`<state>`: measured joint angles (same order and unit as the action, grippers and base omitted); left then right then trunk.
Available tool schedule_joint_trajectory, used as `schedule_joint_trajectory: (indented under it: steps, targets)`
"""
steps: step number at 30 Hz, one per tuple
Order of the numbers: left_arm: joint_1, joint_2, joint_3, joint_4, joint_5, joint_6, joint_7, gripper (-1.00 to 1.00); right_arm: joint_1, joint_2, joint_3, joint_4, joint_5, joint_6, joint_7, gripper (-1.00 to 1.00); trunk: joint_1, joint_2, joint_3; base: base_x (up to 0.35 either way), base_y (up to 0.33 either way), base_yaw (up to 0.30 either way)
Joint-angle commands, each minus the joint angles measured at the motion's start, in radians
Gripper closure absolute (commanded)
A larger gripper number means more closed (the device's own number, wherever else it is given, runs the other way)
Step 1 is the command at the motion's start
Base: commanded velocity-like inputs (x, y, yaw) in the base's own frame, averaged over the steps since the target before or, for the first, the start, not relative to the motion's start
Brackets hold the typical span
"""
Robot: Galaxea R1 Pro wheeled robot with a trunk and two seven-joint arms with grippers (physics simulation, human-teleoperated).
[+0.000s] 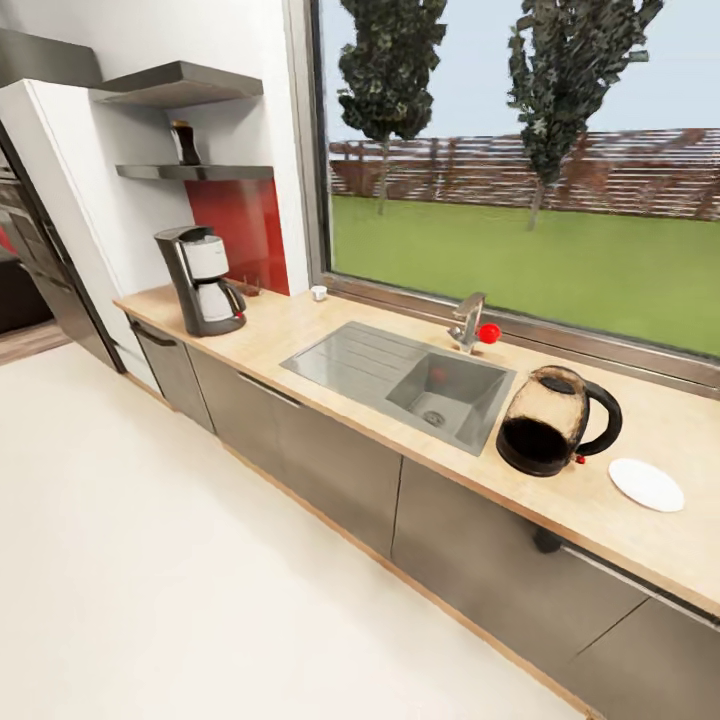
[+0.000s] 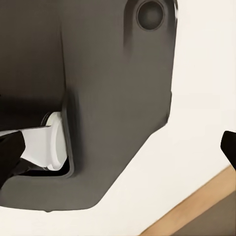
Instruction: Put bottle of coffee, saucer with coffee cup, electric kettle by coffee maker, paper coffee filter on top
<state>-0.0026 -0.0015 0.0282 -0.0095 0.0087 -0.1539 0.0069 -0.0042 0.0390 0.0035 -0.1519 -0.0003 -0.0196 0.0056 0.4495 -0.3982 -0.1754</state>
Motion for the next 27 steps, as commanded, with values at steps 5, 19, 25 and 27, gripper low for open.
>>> schedule_joint_trajectory:
  steps: [5,19,25,27]
  targets:
    - [0.000,0.000,0.002,0.000,0.001,-0.005,0.000,-1.00,0.000,-0.001,0.000,0.000,0.002,-0.002,0.000,-1.00,0.001,-0.002,-0.005,0.000,0.000,-0.280]
    - [-0.002,-0.002,0.002,0.000,0.002,-0.004,0.002,-1.00,0.000,-0.001,-0.006,0.000,-0.004,-0.002,-0.002,-1.00,0.001,-0.002,-0.012,0.000,0.000,-0.280]
    - [-0.002,-0.001,0.002,0.001,0.002,-0.004,0.002,-1.00,0.000,-0.001,-0.008,0.000,-0.005,-0.002,-0.002,-1.00,0.001,-0.002,-0.016,0.000,0.000,-0.280]
    - [-0.001,0.000,0.003,0.001,0.002,-0.004,0.003,-1.00,0.000,-0.001,-0.008,0.000,-0.005,-0.002,-0.002,-1.00,0.001,-0.002,-0.017,0.000,0.000,-0.280]
